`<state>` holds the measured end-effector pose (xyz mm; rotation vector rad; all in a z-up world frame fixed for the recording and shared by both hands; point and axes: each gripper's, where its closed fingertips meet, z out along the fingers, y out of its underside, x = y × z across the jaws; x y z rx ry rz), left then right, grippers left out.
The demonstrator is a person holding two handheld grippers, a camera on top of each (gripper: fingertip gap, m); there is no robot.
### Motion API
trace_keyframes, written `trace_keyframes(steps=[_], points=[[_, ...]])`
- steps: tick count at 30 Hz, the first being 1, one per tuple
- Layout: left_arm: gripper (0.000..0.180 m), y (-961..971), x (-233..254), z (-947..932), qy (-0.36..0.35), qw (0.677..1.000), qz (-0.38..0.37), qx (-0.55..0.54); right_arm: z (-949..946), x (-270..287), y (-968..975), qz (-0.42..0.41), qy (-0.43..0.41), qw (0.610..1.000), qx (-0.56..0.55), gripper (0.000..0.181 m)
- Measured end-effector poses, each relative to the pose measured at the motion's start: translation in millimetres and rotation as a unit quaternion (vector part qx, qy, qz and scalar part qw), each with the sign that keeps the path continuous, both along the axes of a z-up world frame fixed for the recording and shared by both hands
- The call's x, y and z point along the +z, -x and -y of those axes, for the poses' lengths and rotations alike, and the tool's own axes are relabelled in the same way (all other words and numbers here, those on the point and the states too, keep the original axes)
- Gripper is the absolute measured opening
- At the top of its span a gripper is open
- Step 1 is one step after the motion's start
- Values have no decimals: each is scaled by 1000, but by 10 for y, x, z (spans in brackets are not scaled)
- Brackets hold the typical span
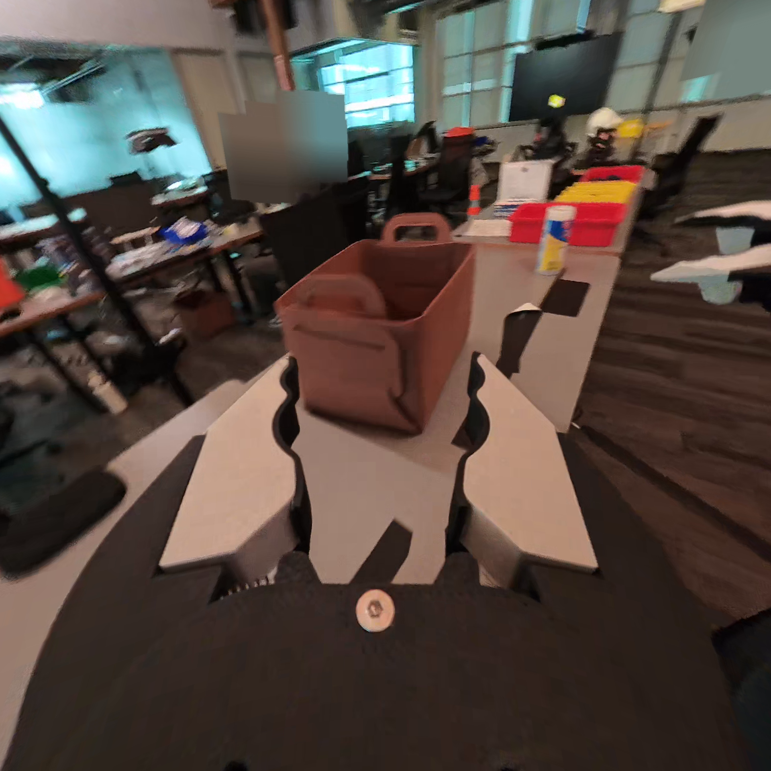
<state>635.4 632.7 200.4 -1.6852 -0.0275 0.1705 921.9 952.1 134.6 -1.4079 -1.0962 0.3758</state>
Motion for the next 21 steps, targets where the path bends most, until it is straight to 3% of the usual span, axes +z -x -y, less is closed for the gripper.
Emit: trace_keyframes(steps=[4,13,21], points=[[87,-1048,332,-1304,4,993,-69,-93,-568,341,-1262,-59,27,995,-75,97],[93,-4022,738,-3996,-16,955,-65,-288,-1623,759,-4091,-104,48,959,-260,94],[93,-6049,500,-5141,9,902,-39,-431,-1718,797,-5456,-88,48,924,-369,87]])
